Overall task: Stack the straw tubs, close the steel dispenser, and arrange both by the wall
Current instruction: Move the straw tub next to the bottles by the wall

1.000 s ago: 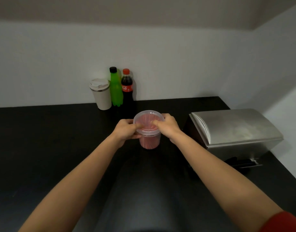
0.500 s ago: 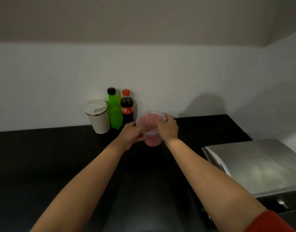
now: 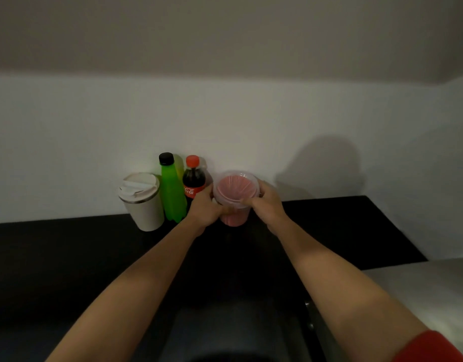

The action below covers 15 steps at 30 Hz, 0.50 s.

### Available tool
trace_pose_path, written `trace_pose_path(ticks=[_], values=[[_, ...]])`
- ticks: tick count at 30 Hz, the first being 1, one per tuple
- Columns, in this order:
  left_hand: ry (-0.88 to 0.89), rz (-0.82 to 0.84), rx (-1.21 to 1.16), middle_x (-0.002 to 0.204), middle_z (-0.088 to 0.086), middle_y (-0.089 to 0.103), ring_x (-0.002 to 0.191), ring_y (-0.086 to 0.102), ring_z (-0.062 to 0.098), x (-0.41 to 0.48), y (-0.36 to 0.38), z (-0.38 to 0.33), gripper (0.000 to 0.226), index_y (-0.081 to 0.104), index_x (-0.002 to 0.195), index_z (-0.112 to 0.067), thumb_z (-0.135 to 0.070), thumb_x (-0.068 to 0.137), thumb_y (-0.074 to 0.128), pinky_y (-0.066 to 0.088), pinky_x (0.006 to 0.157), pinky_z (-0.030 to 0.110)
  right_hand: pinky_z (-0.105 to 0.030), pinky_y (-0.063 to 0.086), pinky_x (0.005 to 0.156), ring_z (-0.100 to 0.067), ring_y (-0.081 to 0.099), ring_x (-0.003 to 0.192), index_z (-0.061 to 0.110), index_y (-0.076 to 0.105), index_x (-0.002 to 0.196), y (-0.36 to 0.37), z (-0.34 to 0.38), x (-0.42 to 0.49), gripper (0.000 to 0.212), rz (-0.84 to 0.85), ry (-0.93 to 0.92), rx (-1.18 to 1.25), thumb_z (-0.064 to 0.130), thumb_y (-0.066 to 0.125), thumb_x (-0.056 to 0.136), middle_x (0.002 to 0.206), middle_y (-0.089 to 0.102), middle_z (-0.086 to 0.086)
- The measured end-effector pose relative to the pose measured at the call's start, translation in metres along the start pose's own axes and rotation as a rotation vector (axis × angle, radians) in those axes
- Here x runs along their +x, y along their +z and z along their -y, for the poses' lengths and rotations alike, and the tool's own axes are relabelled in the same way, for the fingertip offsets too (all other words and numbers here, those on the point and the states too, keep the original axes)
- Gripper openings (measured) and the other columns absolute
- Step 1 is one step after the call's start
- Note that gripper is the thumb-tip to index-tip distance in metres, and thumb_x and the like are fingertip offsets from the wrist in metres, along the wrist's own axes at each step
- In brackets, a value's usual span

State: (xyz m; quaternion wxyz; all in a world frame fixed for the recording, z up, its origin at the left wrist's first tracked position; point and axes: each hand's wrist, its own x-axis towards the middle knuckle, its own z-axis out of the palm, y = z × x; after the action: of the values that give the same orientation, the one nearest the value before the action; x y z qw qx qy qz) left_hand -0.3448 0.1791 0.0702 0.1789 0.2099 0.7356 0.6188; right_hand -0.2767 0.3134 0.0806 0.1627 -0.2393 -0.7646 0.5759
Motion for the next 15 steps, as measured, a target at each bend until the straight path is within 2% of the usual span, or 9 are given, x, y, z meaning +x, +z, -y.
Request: trace_pose_path(ticks=[3, 7, 13, 15], values=[[-0.014, -0.008, 0.015, 0.12, 0.006, 0.062, 0.109, 0.059, 0.021, 0.005, 0.006, 0.005, 0.075, 0.054, 0.127, -0.009, -0.009, 0.06, 0.086, 0.05, 0.093, 0.035, -0.039, 0.05, 0.094, -0.019, 0.06, 0.108, 0.02, 0.056, 0.127, -0.006, -0.003, 0.004, 0.072, 0.02, -0.012, -0.007, 0.001, 0.074, 0.06, 0.118, 0.065, -0.002], [-0.037, -0.022, 0.004, 0.12, 0.007, 0.062, 0.109, 0.059, 0.022, 0.009, 0.013, 0.011, 0.073, 0.053, 0.126, -0.008, -0.009, 0.06, 0.086, 0.051, 0.092, 0.036, -0.037, 0.05, 0.093, -0.02, 0.06, 0.107, 0.017, 0.057, 0.126, -0.009, -0.009, 0.008, 0.073, 0.034, -0.03, 0.016, -0.004, 0.076, 0.059, 0.119, 0.064, -0.004], [-0.027, -0.026, -0.007, 0.122, 0.005, 0.06, 0.11, 0.058, 0.02, 0.009, 0.017, 0.015, 0.077, 0.05, 0.128, -0.01, -0.008, 0.06, 0.085, 0.05, 0.085, 0.025, -0.029, 0.05, 0.088, -0.018, 0.06, 0.106, 0.013, 0.057, 0.125, -0.012, -0.014, 0.013, 0.071, 0.072, -0.055, 0.053, -0.005, 0.078, 0.059, 0.12, 0.063, -0.005], [-0.032, -0.013, -0.011, 0.125, 0.005, 0.058, 0.113, 0.056, 0.021, 0.009, 0.017, 0.017, 0.081, 0.047, 0.131, -0.011, -0.009, 0.06, 0.086, 0.05, 0.092, 0.033, -0.028, 0.049, 0.086, -0.015, 0.059, 0.103, 0.015, 0.056, 0.122, -0.012, -0.013, 0.013, 0.07, 0.076, -0.055, 0.062, -0.005, 0.079, 0.058, 0.118, 0.063, -0.004]])
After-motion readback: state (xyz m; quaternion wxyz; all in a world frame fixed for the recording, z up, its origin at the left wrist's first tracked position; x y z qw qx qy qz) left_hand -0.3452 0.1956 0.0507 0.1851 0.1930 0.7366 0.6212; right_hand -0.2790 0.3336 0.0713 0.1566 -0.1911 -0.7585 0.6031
